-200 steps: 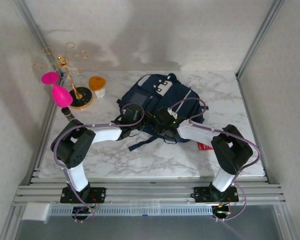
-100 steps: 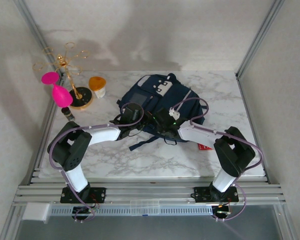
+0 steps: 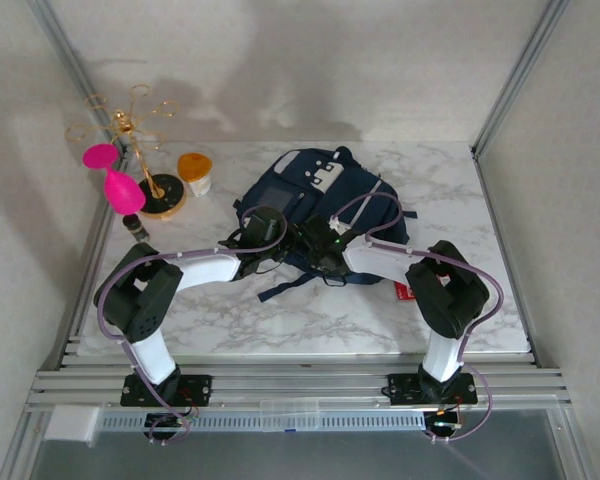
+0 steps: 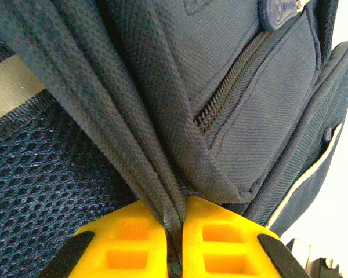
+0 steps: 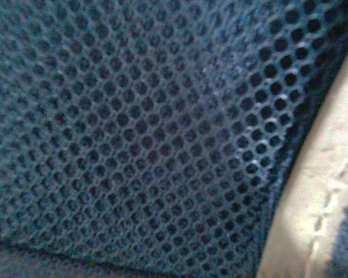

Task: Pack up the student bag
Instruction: Zip the student bag at the center of the table.

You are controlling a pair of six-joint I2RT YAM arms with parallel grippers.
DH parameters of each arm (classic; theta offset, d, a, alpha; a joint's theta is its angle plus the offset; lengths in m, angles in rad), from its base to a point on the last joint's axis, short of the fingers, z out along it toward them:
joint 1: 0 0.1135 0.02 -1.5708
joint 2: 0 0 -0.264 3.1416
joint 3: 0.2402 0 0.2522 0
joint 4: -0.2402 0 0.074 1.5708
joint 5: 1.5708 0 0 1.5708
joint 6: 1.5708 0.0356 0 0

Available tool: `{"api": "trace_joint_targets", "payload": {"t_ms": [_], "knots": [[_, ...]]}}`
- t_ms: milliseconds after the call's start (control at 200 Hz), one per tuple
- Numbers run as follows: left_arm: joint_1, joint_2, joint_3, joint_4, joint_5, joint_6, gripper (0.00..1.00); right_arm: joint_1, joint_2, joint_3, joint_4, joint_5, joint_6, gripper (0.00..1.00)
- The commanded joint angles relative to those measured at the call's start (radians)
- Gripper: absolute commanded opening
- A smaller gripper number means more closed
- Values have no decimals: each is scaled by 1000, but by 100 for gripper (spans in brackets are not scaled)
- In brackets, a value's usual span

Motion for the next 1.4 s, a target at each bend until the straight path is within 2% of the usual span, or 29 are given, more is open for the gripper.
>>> {"api": "trace_joint_targets", "payload": {"t_ms": [0, 195, 360, 511, 646, 791, 881, 1011, 1397], "knots": [[21, -60, 24, -46, -61, 34, 0, -24, -76, -28, -42, 75, -33, 29], [29, -62, 23, -40, -53, 40, 0, -36, -189, -131, -68, 36, -29, 27], [29, -59, 25, -36, -49, 37, 0, -36, -118, -78, -41, -18, -50, 30], [29, -57, 31, -43, -42, 41, 0, -37, -76, -28, -23, 3, -98, 35], [29, -62, 28, -41, -45, 40, 0, -49, -46, -3, -23, 66, -139, 28], [29, -64, 31, -43, -45, 43, 0, -58, -15, 8, -19, 75, -177, 30], [29, -67, 31, -43, -47, 46, 0, -58, -14, 4, 3, 71, -200, 27], [28, -68, 31, -50, -56, 51, 0, -56, -60, -21, 27, 56, -253, 15], [83, -71, 43, -97, -81, 103, 0, -85, -255, -188, 53, -30, -386, 0]]}}
